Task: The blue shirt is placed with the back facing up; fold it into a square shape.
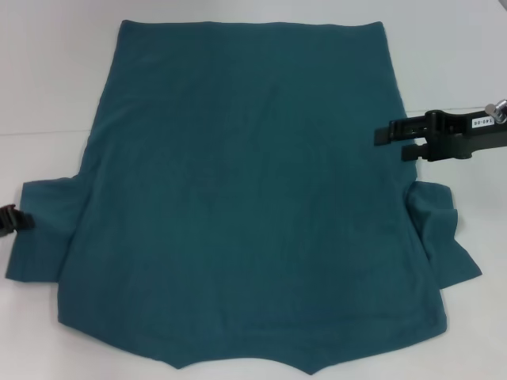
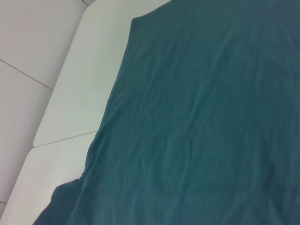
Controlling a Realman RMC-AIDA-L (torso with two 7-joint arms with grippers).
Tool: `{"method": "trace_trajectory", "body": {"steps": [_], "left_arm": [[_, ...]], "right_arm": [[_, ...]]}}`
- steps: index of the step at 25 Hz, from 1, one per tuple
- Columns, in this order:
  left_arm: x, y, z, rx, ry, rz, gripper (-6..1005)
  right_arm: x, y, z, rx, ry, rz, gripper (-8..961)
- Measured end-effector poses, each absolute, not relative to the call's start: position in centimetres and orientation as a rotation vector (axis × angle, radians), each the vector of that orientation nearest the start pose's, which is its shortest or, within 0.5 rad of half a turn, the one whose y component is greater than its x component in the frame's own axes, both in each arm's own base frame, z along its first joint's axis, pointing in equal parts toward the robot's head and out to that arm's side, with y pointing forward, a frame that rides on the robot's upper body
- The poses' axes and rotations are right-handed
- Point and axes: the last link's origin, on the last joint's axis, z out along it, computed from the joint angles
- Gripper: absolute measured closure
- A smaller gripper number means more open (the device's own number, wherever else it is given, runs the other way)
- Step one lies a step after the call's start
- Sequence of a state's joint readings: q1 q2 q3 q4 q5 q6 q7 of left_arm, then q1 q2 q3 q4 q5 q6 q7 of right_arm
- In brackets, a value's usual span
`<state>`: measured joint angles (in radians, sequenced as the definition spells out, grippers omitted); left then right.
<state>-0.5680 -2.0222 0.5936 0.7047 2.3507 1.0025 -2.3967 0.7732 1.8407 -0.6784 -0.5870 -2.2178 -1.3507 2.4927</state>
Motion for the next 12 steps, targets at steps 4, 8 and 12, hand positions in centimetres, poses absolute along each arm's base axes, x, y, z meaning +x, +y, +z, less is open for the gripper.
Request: {"method": "trace_trajectory", "body": {"steps": [4,8,12], "left_arm": [[-33.6,39.3,6.8,-1.814,-1.548,-0.362,996],[-33.1,39.8,7.6,-1.853,-1.472,-0.294,996],[-32.7,40.2,8.6,-1.871,-1.386,-0.201,996]], "right_arm": [[25.6,42.6,8.5,-2.141,1.742,0.5,130],[25.6,42.6,8.5,-2.144,1.742,0.496,129],[25.6,42.6,8.4,-2.145,1.742,0.494,130]]}}
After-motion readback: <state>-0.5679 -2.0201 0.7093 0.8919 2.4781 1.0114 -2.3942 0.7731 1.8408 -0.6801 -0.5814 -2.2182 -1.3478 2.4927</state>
